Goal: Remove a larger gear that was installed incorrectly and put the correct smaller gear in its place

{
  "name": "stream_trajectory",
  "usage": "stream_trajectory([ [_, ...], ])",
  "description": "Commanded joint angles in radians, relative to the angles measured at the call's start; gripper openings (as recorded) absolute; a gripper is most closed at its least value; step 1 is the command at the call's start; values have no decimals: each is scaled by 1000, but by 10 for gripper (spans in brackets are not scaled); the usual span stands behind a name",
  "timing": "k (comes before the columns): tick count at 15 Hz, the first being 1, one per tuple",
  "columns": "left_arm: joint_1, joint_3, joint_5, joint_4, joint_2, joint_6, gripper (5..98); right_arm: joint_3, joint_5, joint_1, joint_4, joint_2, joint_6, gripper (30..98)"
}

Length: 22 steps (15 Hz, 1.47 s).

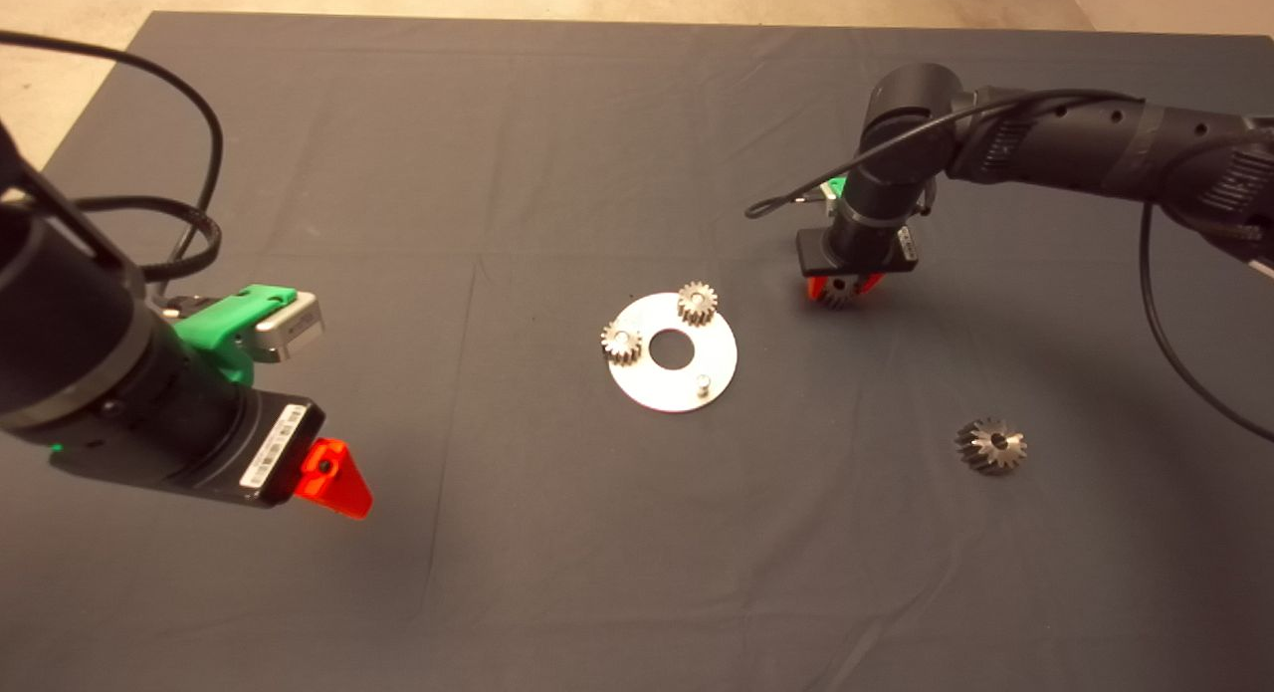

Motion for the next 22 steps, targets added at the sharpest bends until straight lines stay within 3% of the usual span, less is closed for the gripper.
stream_trajectory([
  [1, -17, 6, 30, -15, 0, 3, 979, 11, 5, 23, -19, 4, 0, 439],
  [15, -17, 4, 30, -15, 2, 3, 979, 48, 5, 48, -14, 10, 12, 384],
  [18, -15, 3, 30, -15, 2, 3, 979, 53, 3, 90, 24, 11, 14, 373],
  [22, -15, 0, 30, -15, 2, 3, 979, 134, 3, 166, 53, 7, 49, 366],
])
